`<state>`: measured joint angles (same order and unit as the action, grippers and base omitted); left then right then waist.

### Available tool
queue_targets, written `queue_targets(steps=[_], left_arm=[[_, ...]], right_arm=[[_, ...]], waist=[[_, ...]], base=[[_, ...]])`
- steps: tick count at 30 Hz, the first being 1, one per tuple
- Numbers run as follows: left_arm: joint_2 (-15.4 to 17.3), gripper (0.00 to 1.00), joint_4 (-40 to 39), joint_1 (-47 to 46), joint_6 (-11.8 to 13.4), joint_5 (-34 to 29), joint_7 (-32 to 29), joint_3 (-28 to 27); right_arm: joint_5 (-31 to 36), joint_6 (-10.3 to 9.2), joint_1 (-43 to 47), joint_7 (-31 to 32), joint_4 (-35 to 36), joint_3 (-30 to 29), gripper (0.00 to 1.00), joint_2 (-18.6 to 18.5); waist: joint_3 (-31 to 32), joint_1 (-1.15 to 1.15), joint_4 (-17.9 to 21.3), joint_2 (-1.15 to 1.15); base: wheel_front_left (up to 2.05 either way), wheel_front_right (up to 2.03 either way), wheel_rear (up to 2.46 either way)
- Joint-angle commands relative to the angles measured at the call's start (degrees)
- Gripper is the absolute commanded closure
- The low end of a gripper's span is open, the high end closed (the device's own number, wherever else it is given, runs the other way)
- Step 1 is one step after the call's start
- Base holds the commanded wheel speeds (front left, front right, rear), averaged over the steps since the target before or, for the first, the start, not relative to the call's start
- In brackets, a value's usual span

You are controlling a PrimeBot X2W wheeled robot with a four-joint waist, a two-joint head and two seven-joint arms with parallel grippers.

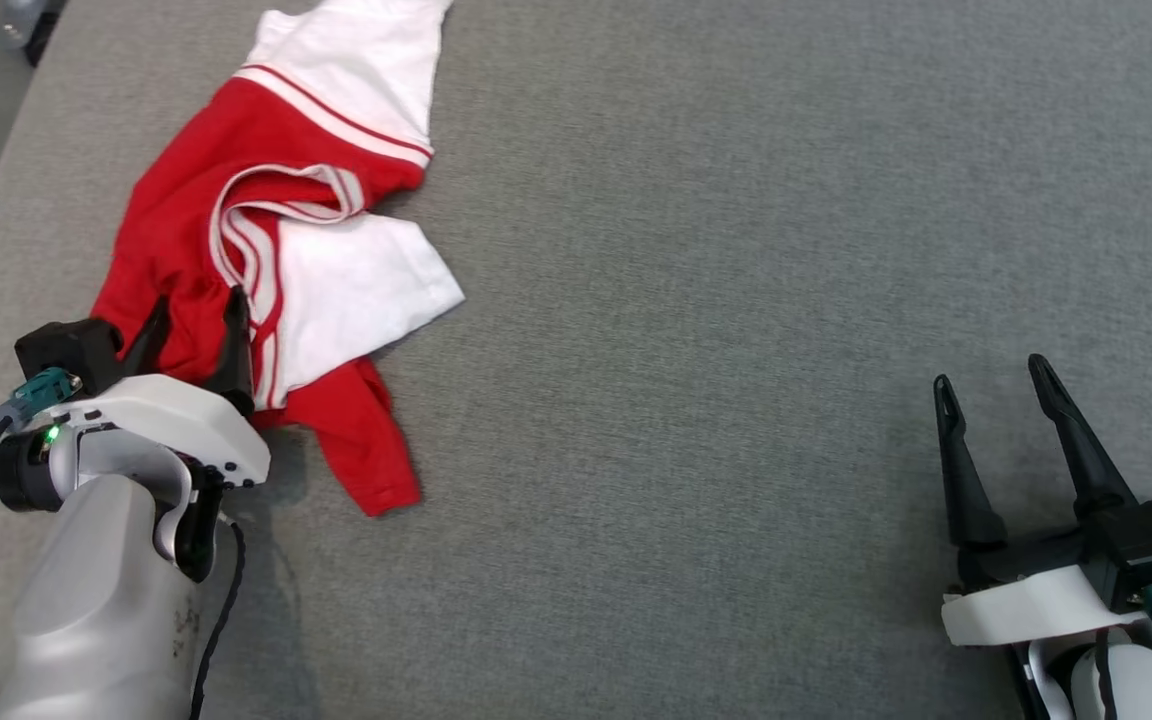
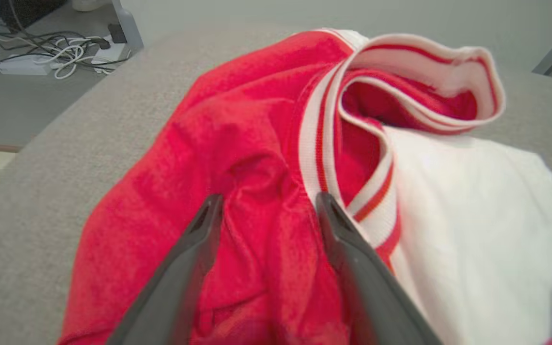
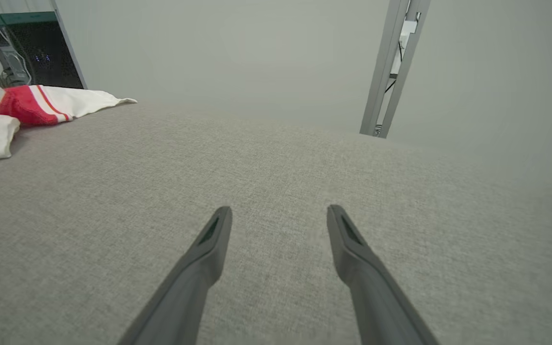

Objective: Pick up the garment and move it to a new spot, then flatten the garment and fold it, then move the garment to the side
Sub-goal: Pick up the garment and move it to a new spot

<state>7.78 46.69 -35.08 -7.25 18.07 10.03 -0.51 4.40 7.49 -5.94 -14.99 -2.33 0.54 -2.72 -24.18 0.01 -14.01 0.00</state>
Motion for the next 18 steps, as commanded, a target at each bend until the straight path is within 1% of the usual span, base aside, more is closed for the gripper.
queue_targets(steps=[1, 2, 3, 6, 9, 13, 18], left_arm=[[0.52, 0.0, 3.31, -1.7, -0.25, 0.6, -0.23, 0.43], [0.61, 0.57, 5.43, -2.23, -0.29, 1.14, 0.26, 0.6], [0.76, 1.0, 7.09, -2.6, -0.32, 1.19, 0.77, 1.1], [0.4, 1.0, 8.46, -3.53, -0.36, 3.07, 2.95, 3.17], [0.02, 1.0, 5.53, -3.87, -0.37, 5.11, 4.69, 5.67], [-0.57, 1.0, -3.6, -1.64, -0.24, 9.1, 5.1, 12.14], [-1.51, 1.0, -20.03, 2.2, -0.25, 14.44, 4.44, 21.69]], right_arm=[[-0.48, 0.01, -0.8, -0.29, 0.16, 0.0, 0.0, -0.32], [-0.55, 0.01, -0.79, -0.29, 0.1, 0.09, 0.0, -0.32], [-0.73, 0.01, -0.79, -0.29, 0.06, 0.08, 0.0, -0.3], [-1.1, 0.01, -0.47, -0.29, -0.04, -0.3, 0.0, -0.3], [-2.05, 0.01, 0.56, -0.28, -0.58, -0.42, 0.0, -0.3], [-4.21, 0.01, 1.95, -0.28, -1.41, 0.66, 0.0, -0.3], [-6.93, 0.01, 3.98, -0.28, -1.98, 1.96, 0.0, -0.33]], waist=[[-2.28, -0.01, 3.76, 0.0], [-1.96, -0.01, 4.1, 0.0], [-1.57, -0.01, 4.36, 0.0], [0.12, -0.01, 4.62, 0.0], [2.88, -0.01, 4.52, 0.0], [7.45, -0.01, 5.18, 0.0], [12.24, -0.01, 7.86, 0.0]], base=[[0.0, 0.0, 0.0], [0.0, 0.0, 0.0], [0.0, 0.0, 0.0], [0.0, 0.0, 0.0], [0.0, 0.0, 0.0], [0.0, 0.0, 0.0], [0.0, 0.0, 0.0]])
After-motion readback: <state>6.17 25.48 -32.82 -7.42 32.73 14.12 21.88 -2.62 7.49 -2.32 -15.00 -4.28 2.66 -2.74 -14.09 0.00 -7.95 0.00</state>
